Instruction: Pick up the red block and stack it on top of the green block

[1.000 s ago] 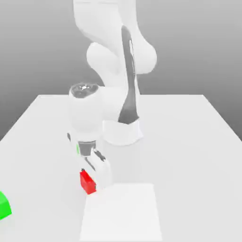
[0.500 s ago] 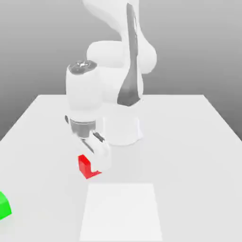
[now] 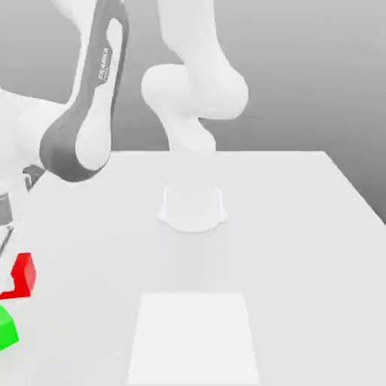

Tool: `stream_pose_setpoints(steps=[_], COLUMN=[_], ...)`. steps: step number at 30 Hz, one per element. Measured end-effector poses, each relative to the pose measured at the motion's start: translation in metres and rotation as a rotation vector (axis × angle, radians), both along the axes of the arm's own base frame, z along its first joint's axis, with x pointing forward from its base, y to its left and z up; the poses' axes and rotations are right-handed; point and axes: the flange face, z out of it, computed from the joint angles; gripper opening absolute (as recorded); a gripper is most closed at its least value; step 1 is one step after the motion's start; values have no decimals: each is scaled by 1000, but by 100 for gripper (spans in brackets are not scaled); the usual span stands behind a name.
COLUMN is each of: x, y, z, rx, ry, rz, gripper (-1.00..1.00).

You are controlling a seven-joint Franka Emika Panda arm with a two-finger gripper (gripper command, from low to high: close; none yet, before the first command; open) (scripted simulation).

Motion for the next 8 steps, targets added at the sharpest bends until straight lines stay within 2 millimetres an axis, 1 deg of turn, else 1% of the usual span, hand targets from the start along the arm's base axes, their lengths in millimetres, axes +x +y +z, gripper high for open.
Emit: stream_pose_setpoints(steps=[1,3,4,8], x=[1,1,1,1], y=[-6,-11,-11,-11], z=[-9,-35,-50,-50], rx=[1,2,2,2], ry=[-1,-2,-2,-2], rz=[-11,-19,-20,-20], gripper=[-100,-100,100,100])
